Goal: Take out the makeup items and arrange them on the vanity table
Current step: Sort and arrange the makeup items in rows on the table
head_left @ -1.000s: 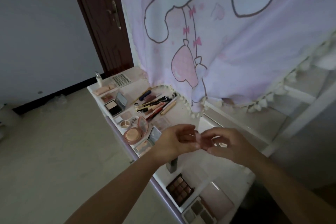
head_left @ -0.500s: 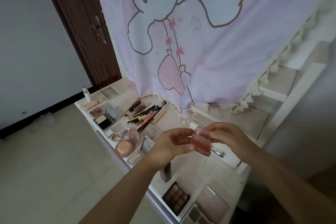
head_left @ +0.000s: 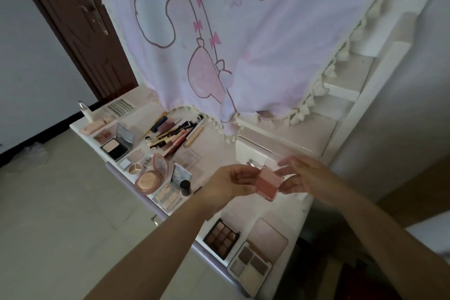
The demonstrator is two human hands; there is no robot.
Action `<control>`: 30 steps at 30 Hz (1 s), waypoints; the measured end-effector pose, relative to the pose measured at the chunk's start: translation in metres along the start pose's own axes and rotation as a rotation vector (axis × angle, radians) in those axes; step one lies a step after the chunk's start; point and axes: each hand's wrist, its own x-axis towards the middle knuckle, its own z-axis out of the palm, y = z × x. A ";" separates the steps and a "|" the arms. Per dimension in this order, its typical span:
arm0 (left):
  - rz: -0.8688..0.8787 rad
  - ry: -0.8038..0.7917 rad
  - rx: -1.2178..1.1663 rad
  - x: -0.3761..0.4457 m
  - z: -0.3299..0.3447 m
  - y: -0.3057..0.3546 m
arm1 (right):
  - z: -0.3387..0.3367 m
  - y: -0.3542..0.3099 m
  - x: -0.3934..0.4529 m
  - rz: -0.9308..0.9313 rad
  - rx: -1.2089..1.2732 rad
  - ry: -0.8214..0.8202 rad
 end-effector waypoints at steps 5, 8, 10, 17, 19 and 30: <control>-0.066 0.037 0.260 0.005 0.017 -0.027 | -0.022 0.041 -0.010 0.002 -0.165 0.176; -0.039 0.137 0.454 0.004 0.014 -0.044 | -0.035 0.076 -0.005 0.062 -0.286 0.264; 0.011 0.181 0.594 0.000 0.007 -0.052 | -0.036 0.101 -0.001 0.135 -0.354 0.286; 0.073 0.246 0.941 -0.011 -0.010 -0.067 | -0.011 0.152 0.025 0.271 -0.319 0.339; 0.097 0.217 0.982 -0.013 -0.008 -0.070 | -0.008 0.154 0.031 0.263 -0.349 0.359; 0.125 0.159 0.939 0.001 -0.006 -0.057 | -0.027 0.159 0.047 0.279 -0.476 0.243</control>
